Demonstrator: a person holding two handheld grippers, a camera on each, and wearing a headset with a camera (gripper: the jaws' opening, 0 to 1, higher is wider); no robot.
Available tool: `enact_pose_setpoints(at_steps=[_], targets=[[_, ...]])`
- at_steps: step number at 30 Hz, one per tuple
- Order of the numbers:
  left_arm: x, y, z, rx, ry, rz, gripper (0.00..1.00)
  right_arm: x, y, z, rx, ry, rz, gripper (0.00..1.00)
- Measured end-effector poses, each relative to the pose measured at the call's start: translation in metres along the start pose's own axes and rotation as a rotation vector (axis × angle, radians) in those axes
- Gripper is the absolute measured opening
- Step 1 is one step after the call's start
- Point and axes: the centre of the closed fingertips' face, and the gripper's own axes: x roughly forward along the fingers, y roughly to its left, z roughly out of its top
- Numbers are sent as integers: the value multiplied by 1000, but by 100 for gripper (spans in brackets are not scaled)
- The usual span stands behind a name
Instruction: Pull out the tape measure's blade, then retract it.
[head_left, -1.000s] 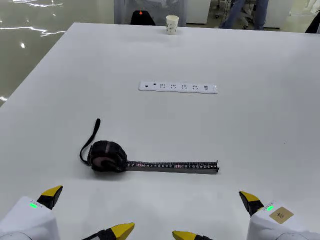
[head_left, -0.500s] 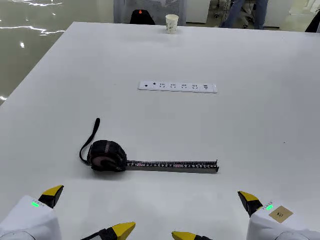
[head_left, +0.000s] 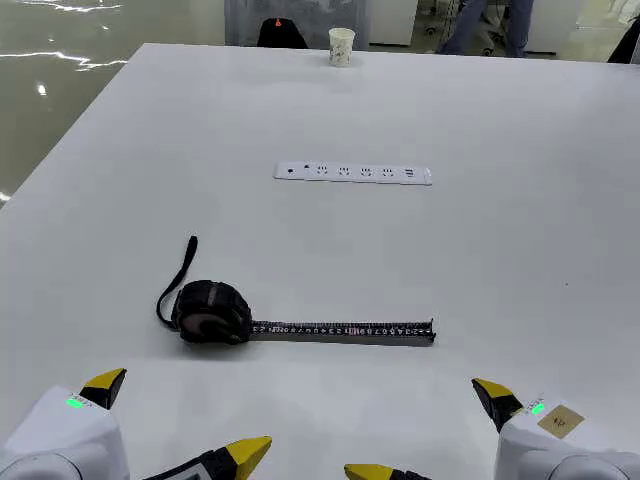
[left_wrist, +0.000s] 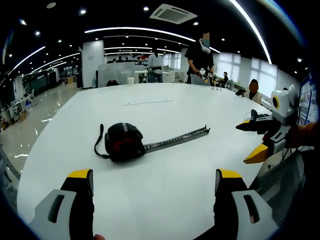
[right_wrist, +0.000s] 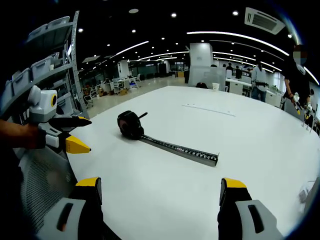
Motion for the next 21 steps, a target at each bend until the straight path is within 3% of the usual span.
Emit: enact_pose_setpoints(at_steps=[21], targets=[[20, 9, 5, -16, 9, 33, 99, 9, -9, 0, -69, 36, 75, 98]])
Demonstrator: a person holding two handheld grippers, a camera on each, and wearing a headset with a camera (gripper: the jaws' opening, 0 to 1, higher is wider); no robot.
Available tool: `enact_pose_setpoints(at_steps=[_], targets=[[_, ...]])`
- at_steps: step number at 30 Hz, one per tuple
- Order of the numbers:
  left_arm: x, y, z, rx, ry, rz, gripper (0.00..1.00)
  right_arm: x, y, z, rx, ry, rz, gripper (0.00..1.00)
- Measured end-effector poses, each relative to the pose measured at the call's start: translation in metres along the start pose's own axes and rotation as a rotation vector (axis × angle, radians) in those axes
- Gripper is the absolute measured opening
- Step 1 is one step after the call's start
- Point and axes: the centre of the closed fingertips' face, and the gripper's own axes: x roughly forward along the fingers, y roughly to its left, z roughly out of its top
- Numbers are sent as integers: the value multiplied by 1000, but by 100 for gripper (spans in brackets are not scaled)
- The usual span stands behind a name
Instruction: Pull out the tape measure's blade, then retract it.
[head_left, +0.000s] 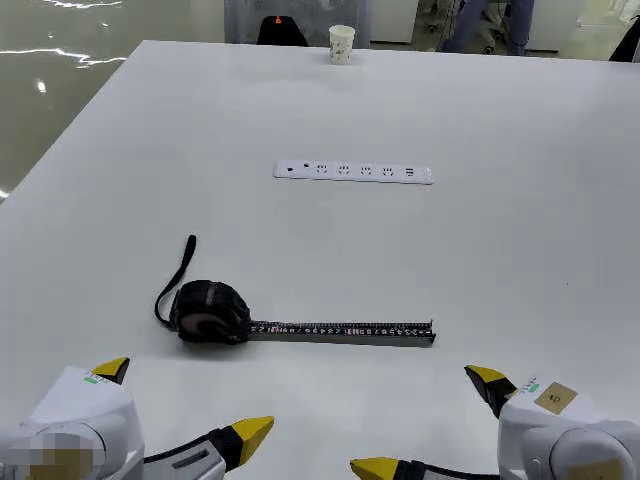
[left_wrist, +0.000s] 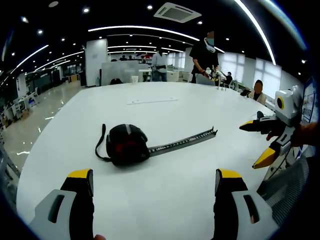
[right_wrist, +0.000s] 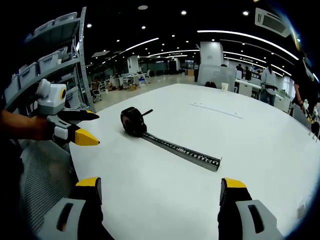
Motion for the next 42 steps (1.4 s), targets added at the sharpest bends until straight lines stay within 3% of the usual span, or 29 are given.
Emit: enact_pose_setpoints(at_steps=[23, 42], targets=[[26, 4, 11, -12, -6, 12, 99, 11, -23, 3, -50, 24, 87, 98], [48, 16, 19, -34, -14, 42, 99, 23, -46, 6, -139, 69, 166, 85]])
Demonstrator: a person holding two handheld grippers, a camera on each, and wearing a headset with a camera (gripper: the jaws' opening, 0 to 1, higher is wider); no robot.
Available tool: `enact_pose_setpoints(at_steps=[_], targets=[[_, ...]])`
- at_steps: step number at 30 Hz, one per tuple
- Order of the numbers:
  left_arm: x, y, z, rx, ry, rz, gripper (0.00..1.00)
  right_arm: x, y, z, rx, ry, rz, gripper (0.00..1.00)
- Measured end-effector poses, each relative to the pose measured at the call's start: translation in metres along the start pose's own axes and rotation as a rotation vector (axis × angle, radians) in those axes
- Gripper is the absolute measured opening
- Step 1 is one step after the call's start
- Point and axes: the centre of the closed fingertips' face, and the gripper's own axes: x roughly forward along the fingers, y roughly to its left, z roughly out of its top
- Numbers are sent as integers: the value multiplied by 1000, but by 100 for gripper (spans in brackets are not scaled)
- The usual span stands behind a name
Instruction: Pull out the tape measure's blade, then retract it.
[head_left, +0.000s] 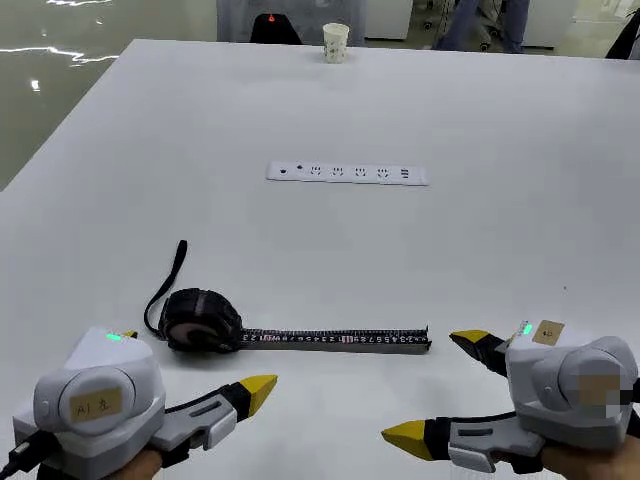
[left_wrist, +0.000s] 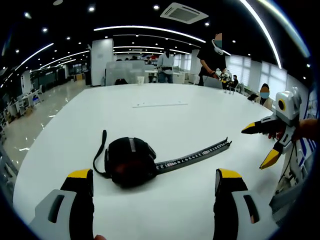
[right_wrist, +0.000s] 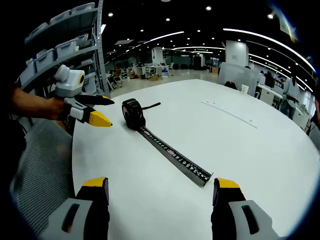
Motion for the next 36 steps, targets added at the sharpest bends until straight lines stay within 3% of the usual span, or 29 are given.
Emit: enact_pose_setpoints(at_steps=[10, 36], targets=[[12, 4, 6, -11, -2, 11, 99, 5, -13, 1, -49, 23, 33, 76], [35, 12, 7, -30, 16, 29, 98, 25, -45, -5, -184, 125, 130, 57]])
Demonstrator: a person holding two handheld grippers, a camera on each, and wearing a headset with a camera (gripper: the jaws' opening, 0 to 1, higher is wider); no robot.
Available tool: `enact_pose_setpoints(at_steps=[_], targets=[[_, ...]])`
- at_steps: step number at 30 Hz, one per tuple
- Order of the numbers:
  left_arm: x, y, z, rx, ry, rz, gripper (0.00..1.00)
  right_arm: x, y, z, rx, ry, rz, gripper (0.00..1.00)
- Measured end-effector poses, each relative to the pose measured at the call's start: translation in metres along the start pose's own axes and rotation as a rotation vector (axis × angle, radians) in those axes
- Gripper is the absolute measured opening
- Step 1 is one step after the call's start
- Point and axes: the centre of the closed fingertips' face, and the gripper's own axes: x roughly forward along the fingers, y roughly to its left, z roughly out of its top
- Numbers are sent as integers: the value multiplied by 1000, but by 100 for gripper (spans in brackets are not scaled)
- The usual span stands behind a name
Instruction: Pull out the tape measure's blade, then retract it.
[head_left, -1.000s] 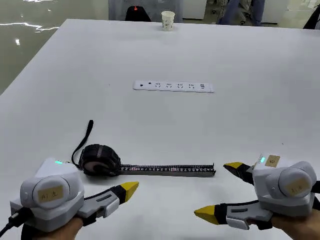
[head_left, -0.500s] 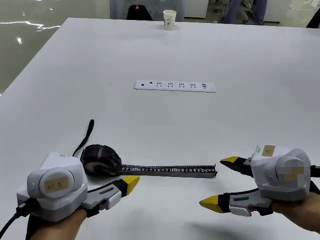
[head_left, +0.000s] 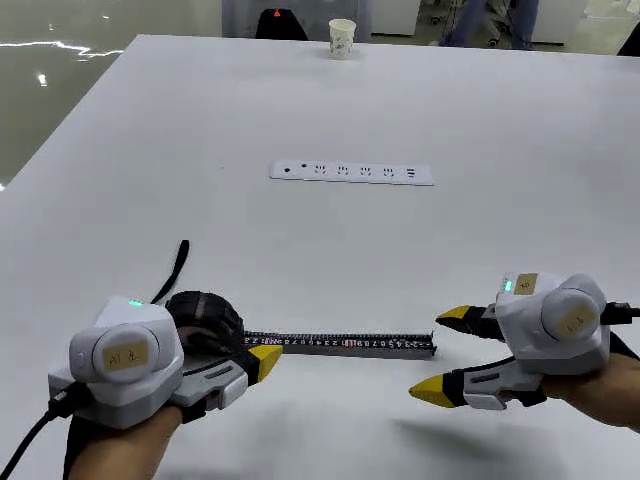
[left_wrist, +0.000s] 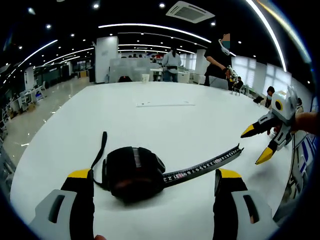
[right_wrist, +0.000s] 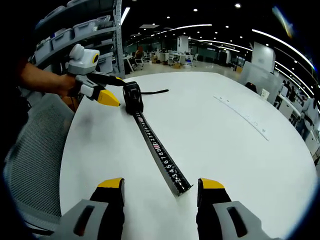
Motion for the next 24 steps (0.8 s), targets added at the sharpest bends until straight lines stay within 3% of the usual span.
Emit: enact_pose_setpoints(at_steps=[24], targets=[[16, 10, 1, -27, 18, 28, 89, 15, -21, -16, -187, 126, 111, 27]])
